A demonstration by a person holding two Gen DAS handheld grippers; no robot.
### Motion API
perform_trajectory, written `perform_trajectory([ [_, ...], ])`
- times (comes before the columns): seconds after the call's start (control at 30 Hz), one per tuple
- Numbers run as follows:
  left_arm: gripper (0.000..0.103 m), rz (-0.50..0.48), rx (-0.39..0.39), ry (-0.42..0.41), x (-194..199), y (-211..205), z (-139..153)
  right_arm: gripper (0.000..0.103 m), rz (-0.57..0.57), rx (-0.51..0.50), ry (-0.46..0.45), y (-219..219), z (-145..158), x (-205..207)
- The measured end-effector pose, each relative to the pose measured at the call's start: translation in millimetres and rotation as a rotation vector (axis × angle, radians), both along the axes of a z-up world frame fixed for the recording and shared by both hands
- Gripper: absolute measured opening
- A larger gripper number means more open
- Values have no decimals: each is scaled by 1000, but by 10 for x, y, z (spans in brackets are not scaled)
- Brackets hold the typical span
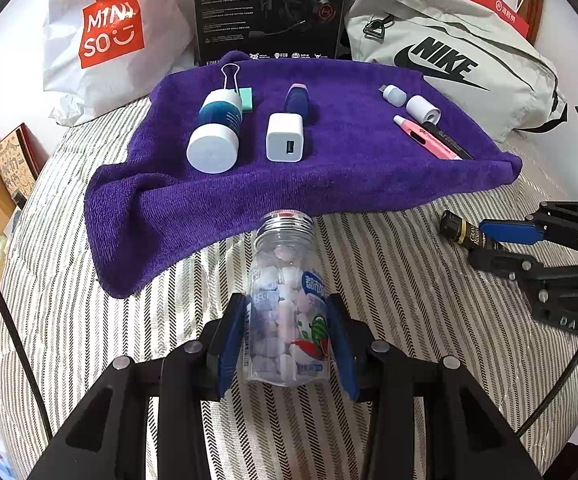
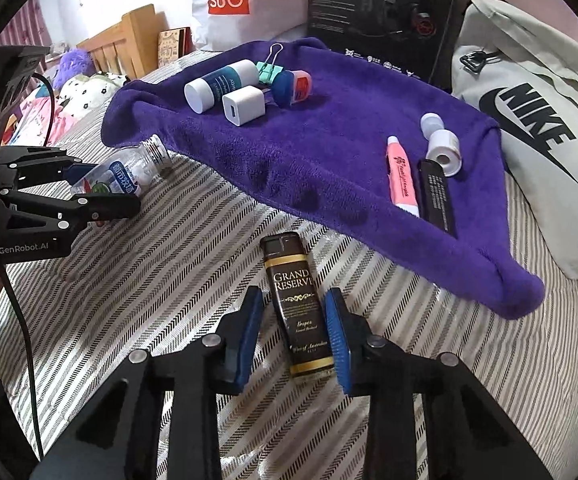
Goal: Organize rigid objects
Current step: 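Set the Grand Reserve bottle on the towel and open the right tool while the left tool carries the jar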
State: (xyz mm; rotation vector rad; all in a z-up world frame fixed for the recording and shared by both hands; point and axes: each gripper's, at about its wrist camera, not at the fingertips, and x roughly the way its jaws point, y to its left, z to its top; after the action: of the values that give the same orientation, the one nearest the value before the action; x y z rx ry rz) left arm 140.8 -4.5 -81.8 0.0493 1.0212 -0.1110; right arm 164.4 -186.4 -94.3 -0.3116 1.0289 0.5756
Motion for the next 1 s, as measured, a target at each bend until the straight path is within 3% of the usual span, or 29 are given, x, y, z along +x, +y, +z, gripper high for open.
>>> perform_trajectory([
  [0.1,39,-3,-3,-3,-7,5,-2,25,-48,10,48,-51,22,11],
  [0.3,39,-16,10,-6,-11,-7,-5,25,-15,-44,25,4,26,-70],
  [0.57,39,-19,3,3,-9,-1,6,24,-35,-24,50,-27,39,-45],
  [1.0,39,-9,-50,-37,-39,100,329,24,-81,49,39,-195,380,-100],
])
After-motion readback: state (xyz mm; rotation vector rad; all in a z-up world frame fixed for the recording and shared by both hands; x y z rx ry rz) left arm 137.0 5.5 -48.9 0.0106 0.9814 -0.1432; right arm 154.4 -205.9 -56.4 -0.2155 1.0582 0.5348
